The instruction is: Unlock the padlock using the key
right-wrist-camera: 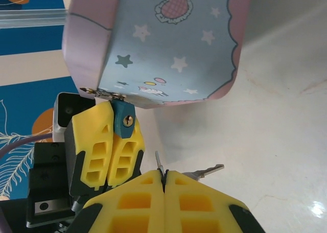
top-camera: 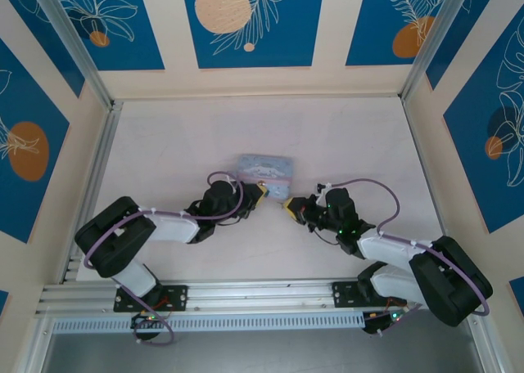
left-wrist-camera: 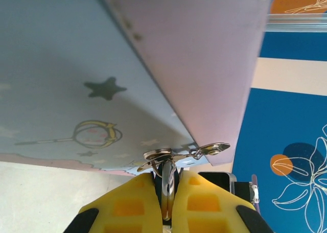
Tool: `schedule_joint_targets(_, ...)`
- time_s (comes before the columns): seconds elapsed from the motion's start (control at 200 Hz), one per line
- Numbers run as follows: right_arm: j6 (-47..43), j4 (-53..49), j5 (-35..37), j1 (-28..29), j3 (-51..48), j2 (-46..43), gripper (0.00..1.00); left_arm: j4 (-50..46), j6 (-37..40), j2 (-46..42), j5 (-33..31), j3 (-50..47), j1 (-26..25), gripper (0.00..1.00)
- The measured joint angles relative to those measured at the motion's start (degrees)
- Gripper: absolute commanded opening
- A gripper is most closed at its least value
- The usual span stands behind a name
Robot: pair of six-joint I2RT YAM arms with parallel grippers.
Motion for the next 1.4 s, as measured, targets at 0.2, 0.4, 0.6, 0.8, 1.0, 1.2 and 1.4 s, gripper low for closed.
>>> schedule_joint_targets(0.2,0.9,1.4,1.2,0.2,1.2,0.1,0.0,2.5,-1.5,1.2,0.0,0.0,0.0,0.0)
schedule_joint_targets(0.4,1.7,2.8,2.8,1.2,1.9,0.2,0.0,3.9,-3.0,2.3,0.0,0.0,-0.1,0.0)
schedule_joint_targets(0.6,2.8,3.0,4.9,2.3,2.1,1.3,0.0,5.2,-4.3,2.3,-0.2,0.0,-0.1,0.0)
schedule_joint_targets(0.8,3.6,3.0,6.1,3.1,2.6,2.6,0.0,6.3,-5.4,2.6,-0.4,0.0,-0.2,0.0)
schedule_joint_targets(1.0,4.1,3.3,7.1,3.4,3.4,4.3,0.0,7.0,-5.5,2.7,-0.5,0.0,-0.3,0.0)
schedule_joint_targets(1.2,4.3,4.3,7.3,3.5,3.8,5.4,0.0,7.1,-5.5,2.7,-0.6,0.0,-0.4,0.0)
schedule_joint_targets(1.4,4.3,4.3,7.3,3.5,4.3,5.4,0.0,7.4,-5.5,3.1,-0.6,0.0,-0.4,0.0)
